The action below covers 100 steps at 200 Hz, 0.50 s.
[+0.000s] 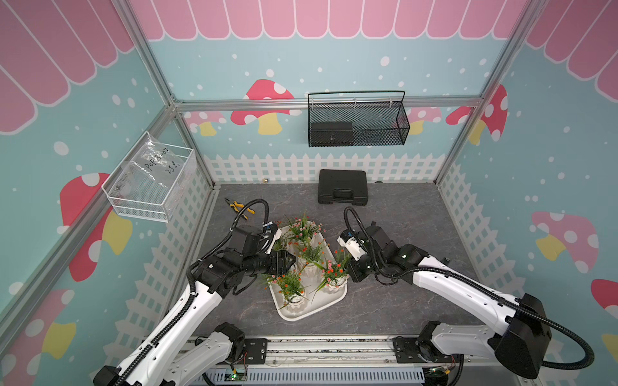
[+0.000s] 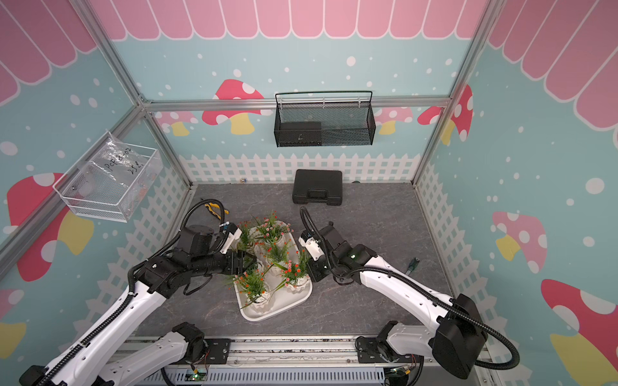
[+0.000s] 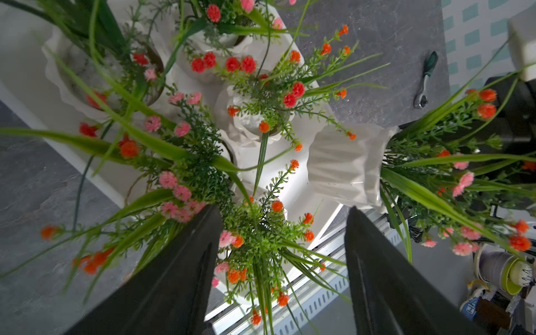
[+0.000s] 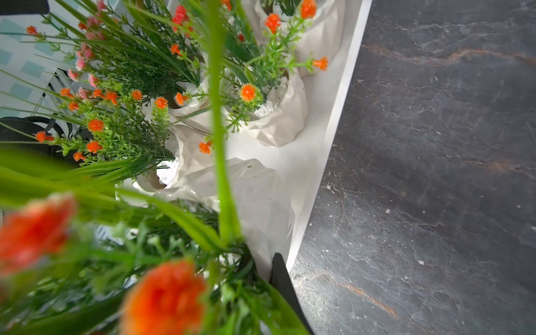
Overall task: Put the potted gypsophila into the storage box
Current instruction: Place the baby's breath potted plant at the storage box.
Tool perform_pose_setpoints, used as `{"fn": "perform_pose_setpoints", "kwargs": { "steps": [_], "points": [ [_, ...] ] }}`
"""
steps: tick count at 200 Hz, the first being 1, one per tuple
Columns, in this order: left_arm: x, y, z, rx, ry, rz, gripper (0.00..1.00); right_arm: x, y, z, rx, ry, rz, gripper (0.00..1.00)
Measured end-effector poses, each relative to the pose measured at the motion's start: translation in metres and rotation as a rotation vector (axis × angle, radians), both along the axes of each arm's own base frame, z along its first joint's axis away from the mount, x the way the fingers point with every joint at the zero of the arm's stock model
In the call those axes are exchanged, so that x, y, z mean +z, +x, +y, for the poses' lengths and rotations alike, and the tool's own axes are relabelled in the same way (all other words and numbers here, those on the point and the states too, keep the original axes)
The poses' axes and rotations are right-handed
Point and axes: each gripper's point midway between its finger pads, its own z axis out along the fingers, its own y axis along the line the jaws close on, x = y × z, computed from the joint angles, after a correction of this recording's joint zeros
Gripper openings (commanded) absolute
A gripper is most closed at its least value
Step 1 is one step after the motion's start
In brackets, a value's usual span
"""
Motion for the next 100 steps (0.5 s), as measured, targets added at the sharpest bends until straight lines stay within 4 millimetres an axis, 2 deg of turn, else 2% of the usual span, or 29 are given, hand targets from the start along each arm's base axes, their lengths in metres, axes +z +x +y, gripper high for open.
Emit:
{"fn": "perform_pose_setpoints", "kwargs": {
  "steps": [46,100],
  "points": [
    [0.003,-0.001,0.004,-0.007,0.007,0.005,0.67,-0.020,-0.001,0.011,0.009,-0.043,0.025,0.00],
    [-0.001,0.002,0.004,-0.019,-0.006,0.030,0.67,-0.043,0.009,0.022,-0.012,-0.073,0.041,0.00]
  ]
}}
